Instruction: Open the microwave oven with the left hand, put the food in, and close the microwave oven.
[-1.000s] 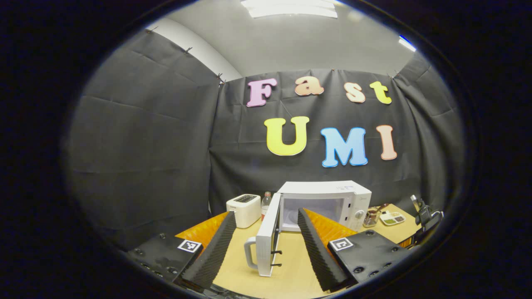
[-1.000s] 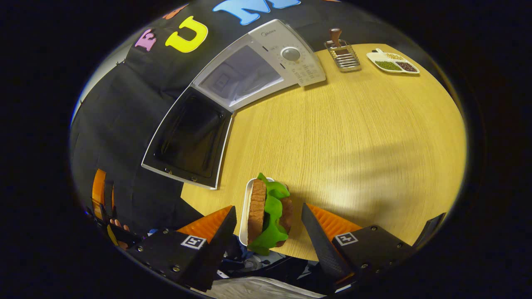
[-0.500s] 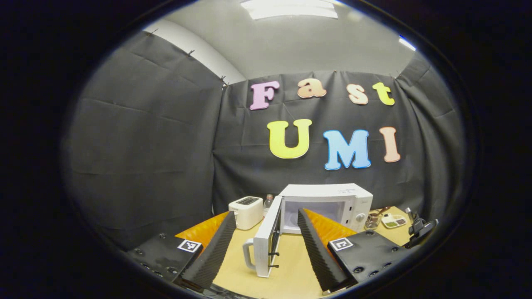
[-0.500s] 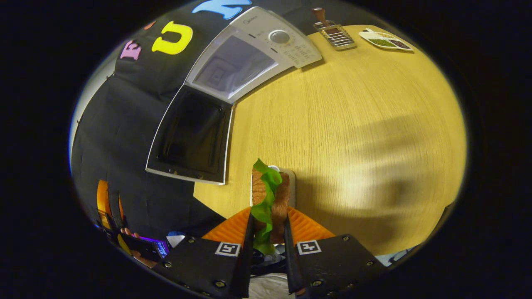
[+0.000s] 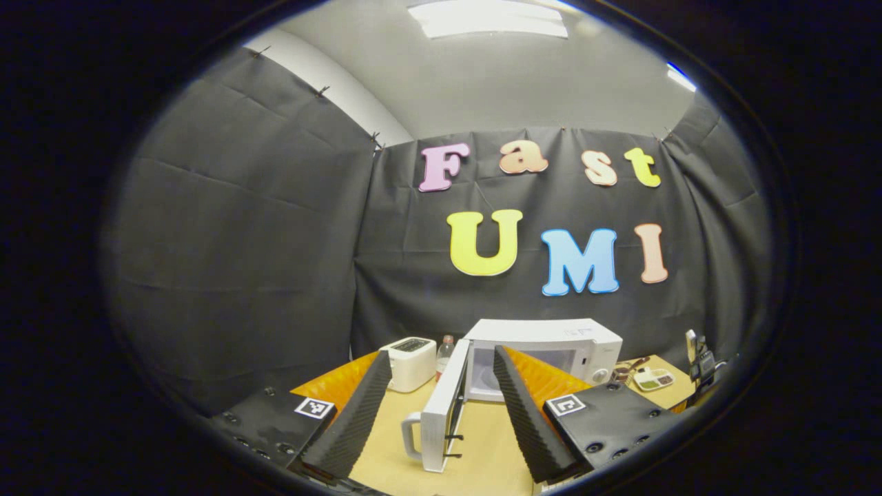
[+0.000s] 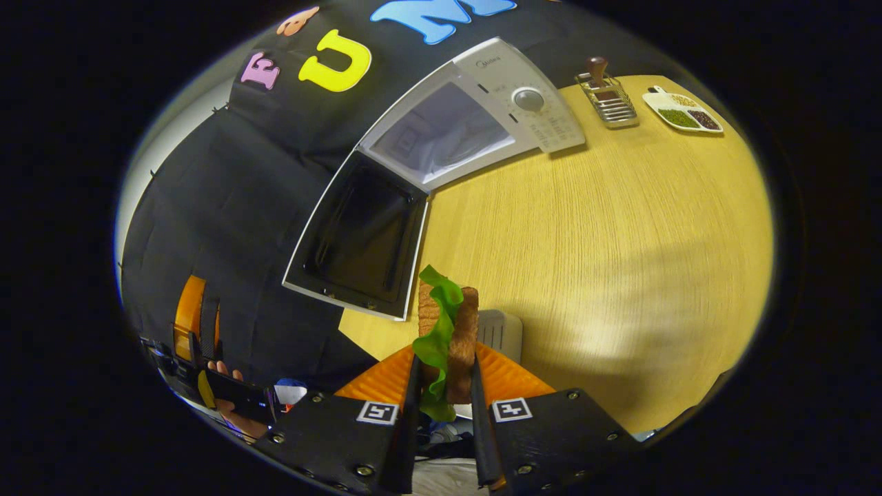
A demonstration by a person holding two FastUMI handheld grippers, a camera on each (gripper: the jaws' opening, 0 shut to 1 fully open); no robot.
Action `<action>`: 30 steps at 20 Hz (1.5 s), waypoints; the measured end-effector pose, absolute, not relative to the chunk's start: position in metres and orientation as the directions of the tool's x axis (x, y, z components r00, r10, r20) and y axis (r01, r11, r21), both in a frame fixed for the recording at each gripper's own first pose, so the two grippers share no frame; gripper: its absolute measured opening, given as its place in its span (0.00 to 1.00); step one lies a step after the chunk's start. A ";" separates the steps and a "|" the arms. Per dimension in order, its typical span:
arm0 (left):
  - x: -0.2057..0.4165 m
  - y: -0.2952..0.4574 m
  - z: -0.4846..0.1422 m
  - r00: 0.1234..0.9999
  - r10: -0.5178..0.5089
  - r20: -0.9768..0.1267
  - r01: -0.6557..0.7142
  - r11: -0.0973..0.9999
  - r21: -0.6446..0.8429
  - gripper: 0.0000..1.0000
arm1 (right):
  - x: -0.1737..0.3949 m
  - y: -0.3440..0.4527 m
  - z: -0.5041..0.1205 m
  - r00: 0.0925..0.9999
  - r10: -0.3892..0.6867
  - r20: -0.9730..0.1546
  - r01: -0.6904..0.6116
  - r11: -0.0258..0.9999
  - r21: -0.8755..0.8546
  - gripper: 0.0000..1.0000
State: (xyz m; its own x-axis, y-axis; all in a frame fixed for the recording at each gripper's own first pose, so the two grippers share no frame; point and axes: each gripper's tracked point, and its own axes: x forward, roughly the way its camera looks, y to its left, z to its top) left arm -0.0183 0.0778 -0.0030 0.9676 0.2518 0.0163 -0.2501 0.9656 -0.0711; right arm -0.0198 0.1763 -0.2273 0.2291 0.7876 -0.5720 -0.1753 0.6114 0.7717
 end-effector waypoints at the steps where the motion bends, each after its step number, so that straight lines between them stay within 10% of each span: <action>1: -0.013 0.082 -0.002 0.970 0.242 0.022 -0.240 0.968 -0.078 0.96 | -0.012 0.182 -0.220 0.254 0.789 -0.559 -0.173 0.606 0.777 0.35; 30: 0.114 0.300 -0.025 0.979 0.201 -0.014 -0.201 0.979 0.014 0.94 | 0.253 0.343 -0.259 0.784 0.496 -0.373 0.036 0.564 0.825 0.35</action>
State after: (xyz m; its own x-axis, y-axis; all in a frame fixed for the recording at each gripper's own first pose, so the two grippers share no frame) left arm 0.1141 0.2997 -0.0251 0.9794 0.2014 -0.0142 -0.2012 0.9794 0.0138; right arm 0.2527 0.3433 -0.2593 0.7840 0.4959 -0.3734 0.0358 0.5643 0.8248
